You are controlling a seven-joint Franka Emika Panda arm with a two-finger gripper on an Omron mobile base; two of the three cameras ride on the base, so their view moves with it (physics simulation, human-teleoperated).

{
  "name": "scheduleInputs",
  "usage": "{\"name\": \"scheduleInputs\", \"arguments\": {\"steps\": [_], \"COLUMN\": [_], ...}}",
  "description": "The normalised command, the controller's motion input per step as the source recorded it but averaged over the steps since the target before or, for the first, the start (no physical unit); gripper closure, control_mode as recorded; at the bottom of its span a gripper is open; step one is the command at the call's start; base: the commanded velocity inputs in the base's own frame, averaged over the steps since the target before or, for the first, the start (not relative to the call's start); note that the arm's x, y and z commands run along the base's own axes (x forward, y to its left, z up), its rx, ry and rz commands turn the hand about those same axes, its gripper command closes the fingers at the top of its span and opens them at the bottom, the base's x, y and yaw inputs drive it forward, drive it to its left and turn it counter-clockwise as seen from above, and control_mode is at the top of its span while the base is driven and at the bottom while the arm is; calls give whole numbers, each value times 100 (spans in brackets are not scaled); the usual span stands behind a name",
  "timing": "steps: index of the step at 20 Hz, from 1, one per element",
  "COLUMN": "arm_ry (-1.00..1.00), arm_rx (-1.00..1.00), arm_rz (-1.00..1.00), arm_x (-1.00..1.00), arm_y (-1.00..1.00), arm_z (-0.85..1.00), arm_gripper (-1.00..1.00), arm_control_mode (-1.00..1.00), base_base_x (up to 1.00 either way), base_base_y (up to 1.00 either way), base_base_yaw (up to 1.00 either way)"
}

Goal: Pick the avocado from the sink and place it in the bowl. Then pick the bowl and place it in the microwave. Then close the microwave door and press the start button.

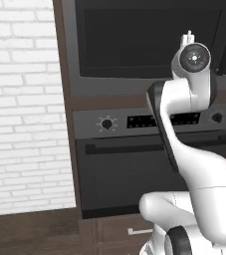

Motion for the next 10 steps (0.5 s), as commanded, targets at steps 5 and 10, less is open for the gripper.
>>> {"name": "scheduleInputs", "arguments": {"steps": [5, 10], "arm_ry": [1, 0], "arm_rx": [8, 16], "arm_rz": [7, 5], "arm_x": [-42, -99], "arm_y": [-38, -80], "arm_z": [-12, 0], "arm_gripper": [-100, -100], "arm_control_mode": [-100, -100], "base_base_x": [0, 0], "base_base_y": [0, 0], "base_base_yaw": [0, 0]}}
